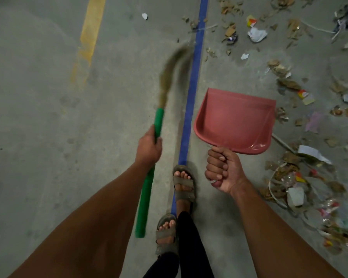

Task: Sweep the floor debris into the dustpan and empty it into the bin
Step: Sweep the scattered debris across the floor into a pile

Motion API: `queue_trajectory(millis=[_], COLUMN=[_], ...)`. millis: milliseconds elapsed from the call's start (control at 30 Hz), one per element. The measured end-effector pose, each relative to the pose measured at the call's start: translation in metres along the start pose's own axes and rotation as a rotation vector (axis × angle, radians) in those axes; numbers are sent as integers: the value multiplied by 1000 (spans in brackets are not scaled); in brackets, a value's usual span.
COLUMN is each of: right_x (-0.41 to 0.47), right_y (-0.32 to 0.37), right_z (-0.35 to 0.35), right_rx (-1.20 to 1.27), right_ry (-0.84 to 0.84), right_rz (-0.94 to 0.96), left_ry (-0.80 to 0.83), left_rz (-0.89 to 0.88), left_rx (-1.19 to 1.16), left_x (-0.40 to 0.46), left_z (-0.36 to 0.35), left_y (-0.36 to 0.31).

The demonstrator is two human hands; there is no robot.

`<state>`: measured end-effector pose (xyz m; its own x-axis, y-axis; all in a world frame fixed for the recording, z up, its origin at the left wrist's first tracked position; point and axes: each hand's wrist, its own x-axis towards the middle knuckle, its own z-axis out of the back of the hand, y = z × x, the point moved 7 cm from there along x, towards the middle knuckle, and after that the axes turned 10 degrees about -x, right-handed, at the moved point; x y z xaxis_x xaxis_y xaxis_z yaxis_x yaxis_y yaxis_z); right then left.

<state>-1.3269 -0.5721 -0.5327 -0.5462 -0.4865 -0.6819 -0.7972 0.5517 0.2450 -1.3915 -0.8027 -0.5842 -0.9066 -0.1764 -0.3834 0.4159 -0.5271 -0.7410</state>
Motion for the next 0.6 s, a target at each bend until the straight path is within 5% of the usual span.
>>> queue_trajectory(millis=[167, 300, 467, 600], right_x=[32, 50, 62, 65], right_y=[30, 57, 94, 115], right_z=[0, 11, 32, 39], right_rx=[-7, -9, -9, 12], right_ry=[35, 24, -16, -11], right_rz=[-27, -54, -52, -53], left_ry=[-344, -284, 69, 531], left_rz=[439, 633, 254, -101], left_rx=[-69, -60, 183, 346], left_x=[57, 103, 125, 119], left_z=[47, 36, -48, -133], left_y=[36, 39, -17, -77])
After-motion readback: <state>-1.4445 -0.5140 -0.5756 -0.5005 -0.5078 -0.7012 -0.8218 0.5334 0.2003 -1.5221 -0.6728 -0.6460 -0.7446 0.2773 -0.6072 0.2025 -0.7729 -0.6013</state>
